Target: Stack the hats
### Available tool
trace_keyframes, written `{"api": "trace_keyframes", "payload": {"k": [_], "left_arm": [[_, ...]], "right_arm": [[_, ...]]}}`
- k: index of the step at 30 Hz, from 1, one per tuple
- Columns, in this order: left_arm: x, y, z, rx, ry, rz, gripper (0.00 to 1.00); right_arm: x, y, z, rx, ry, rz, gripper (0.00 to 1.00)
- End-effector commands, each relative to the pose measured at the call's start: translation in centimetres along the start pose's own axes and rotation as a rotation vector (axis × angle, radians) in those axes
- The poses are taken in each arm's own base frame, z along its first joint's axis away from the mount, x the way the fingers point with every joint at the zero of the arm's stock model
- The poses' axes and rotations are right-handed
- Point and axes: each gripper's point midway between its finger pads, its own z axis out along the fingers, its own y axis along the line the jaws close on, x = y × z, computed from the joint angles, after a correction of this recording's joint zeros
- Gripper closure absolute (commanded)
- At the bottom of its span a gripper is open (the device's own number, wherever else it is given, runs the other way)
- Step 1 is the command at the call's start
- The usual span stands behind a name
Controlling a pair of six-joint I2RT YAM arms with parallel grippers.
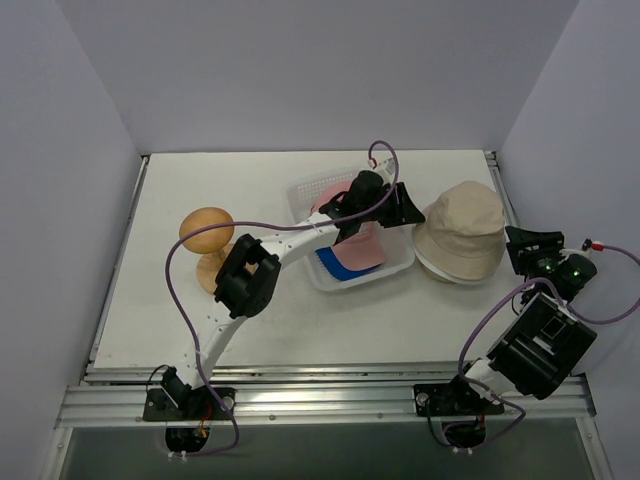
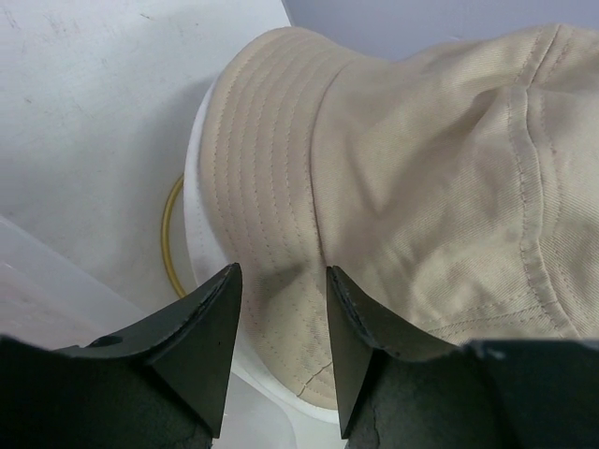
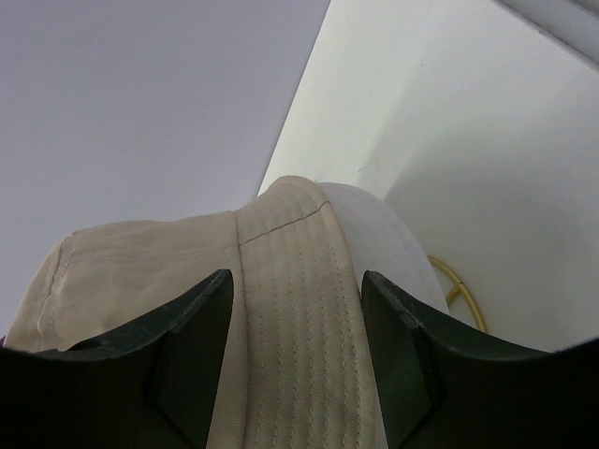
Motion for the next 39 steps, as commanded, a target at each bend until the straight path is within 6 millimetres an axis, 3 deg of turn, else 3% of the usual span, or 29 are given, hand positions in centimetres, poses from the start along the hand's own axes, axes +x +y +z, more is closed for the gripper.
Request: {"api": "trace_keyframes", "payload": {"k": [1,17,30,35,39], "left_arm": [[-2.0,-0.8,-0.3,0.013,-0.045,0.016,0.50],[-1.6,0.1,0.3,0.016,-0.039,-0.006,0.43],[-2.1,-0.5,0.5,0.041,-0.043,-0.014,0.45],[-2.1,-0.5,0.6,0.044,-0.043,-0.018,0.51],[-2.0,-0.4,0.8,0.049,-0.045,-0.023,0.64]], "right_arm": [[0.7,1.1,0.6,-0.043,0.028,-0.035,0.47],[1.7,-0.7,1.0,-0.019,0.033,-0.003,0.51],[1.9,-1.1,1.0,-0.060,0.026,0.039,0.82],[1.7,-1.2,0.9,-0.061,0.026,0.042,1.00],[1.7,-1.8,0.9,-0.042,0.025,0.046,1.00]]}}
